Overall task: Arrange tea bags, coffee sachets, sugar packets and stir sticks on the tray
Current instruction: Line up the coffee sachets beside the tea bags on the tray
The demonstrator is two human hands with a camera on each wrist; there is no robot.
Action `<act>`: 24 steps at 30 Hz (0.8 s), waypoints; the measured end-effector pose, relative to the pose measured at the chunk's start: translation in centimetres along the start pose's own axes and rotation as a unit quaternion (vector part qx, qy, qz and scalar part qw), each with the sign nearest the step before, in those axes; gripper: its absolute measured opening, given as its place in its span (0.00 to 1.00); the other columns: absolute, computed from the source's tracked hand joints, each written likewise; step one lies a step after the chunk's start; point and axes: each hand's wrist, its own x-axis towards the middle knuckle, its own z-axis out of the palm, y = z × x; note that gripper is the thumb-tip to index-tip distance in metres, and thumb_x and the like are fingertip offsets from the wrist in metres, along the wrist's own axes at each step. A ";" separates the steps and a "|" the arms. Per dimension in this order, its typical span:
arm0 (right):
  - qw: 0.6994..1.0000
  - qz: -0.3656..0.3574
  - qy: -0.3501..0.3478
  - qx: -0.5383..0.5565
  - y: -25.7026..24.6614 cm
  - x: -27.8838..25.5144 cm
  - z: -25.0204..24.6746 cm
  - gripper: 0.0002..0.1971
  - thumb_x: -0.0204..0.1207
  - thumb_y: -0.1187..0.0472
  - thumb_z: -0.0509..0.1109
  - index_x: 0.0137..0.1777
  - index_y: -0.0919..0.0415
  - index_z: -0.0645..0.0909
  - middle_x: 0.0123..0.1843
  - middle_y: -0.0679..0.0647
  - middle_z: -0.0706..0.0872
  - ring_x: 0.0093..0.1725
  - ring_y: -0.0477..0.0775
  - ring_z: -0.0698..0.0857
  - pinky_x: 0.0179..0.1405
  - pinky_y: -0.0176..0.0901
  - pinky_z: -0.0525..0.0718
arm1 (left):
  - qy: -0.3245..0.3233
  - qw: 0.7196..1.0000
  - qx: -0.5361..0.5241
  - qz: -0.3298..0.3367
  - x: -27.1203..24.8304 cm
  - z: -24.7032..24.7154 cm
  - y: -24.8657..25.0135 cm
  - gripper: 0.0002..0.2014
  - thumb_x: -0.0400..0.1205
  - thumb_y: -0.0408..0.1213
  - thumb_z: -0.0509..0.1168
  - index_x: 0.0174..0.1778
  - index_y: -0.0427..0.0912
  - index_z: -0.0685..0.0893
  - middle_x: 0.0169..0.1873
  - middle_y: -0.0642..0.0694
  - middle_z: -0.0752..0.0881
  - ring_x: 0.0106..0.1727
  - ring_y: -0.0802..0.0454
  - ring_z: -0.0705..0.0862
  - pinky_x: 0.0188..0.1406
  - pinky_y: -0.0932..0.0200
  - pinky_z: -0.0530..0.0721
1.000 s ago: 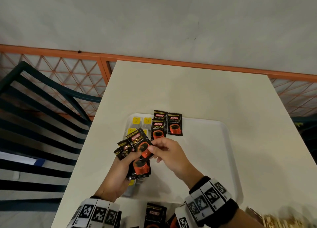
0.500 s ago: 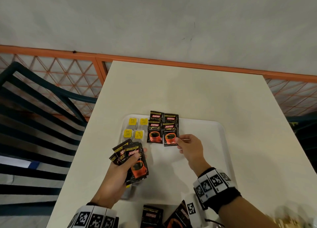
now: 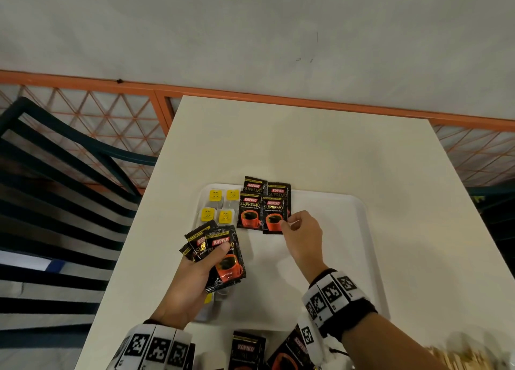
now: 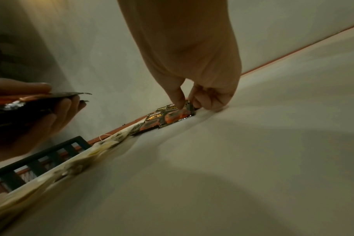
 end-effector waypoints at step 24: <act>0.960 0.033 -0.222 0.167 -3.7 -2.5 0.0 0.04 0.75 0.64 0.71 0.47 0.58 0.79 0.37 0.50 0.84 0.34 0.46 0.81 0.29 0.30 0.76 | 0.034 0.999 0.021 -0.020 -0.2 -2.0 -0.2 0.13 0.79 0.27 0.62 0.59 0.37 0.80 0.46 0.36 0.88 0.44 0.41 0.88 0.35 0.49 0.88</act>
